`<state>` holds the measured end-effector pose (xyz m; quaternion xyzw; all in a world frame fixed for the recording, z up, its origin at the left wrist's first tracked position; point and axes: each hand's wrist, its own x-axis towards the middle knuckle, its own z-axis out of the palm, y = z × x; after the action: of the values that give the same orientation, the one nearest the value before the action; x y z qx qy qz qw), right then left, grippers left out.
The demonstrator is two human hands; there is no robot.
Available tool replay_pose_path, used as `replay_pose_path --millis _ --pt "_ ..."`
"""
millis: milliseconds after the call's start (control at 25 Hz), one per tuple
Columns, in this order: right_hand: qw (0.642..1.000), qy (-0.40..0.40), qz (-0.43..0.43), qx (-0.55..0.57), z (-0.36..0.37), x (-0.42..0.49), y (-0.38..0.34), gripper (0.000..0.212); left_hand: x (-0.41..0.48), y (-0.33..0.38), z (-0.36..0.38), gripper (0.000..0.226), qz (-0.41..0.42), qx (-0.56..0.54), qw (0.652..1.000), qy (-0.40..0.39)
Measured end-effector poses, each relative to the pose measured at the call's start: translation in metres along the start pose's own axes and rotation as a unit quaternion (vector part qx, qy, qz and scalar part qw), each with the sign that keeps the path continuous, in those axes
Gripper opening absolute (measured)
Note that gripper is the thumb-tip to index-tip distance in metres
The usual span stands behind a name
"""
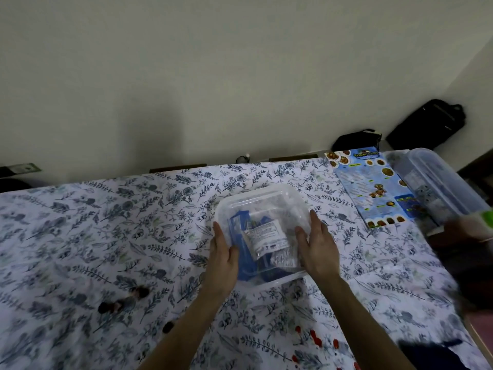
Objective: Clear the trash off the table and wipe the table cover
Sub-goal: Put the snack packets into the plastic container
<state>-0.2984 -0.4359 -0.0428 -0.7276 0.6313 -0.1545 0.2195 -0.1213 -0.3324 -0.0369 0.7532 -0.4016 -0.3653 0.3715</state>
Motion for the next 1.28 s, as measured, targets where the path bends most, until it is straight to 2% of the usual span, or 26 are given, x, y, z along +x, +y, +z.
replay_pose_path --millis 80,240,320,360,440,480,560,760,1160,1280 --pt "1.0 0.019 -0.003 -0.004 0.002 0.0 0.005 0.06 0.007 0.01 0.004 0.07 0.018 0.03 0.999 -0.017" --pt "0.998 0.021 0.047 -0.047 -0.019 0.019 0.032 0.061 0.038 0.029 0.031 0.072 0.04 0.102 0.991 -0.074" --pt "0.993 0.044 0.014 -0.106 -0.03 0.026 0.045 0.06 0.058 0.04 0.057 0.071 0.064 0.134 0.986 -0.076" --pt "0.991 0.04 -0.014 -0.13 -0.035 0.03 0.05 0.062 0.068 0.045 0.069 0.069 0.087 0.18 0.978 -0.059" --pt "0.986 0.0 -0.056 -0.155 -0.038 0.037 0.058 0.073 0.084 0.052 0.086 0.063 0.161 0.303 0.939 -0.009" --pt "0.985 -0.012 -0.061 -0.16 -0.036 0.04 0.061 0.08 0.091 0.054 0.089 0.063 0.19 0.348 0.918 0.002" --pt "0.985 -0.013 -0.056 -0.162 -0.033 0.043 0.062 0.086 0.099 0.055 0.089 0.066 0.205 0.389 0.898 0.013" --pt "0.989 -0.015 -0.044 -0.139 -0.027 0.047 0.07 0.082 0.1 0.056 0.093 0.066 0.196 0.42 0.886 0.007" --pt "0.988 -0.021 -0.04 -0.147 -0.025 0.066 0.068 0.087 0.123 0.061 0.096 0.066 0.192 0.454 0.87 -0.002" --pt "0.986 -0.04 -0.014 -0.159 -0.028 0.076 0.062 0.09 0.145 0.071 0.089 0.073 0.192 0.418 0.884 -0.081"
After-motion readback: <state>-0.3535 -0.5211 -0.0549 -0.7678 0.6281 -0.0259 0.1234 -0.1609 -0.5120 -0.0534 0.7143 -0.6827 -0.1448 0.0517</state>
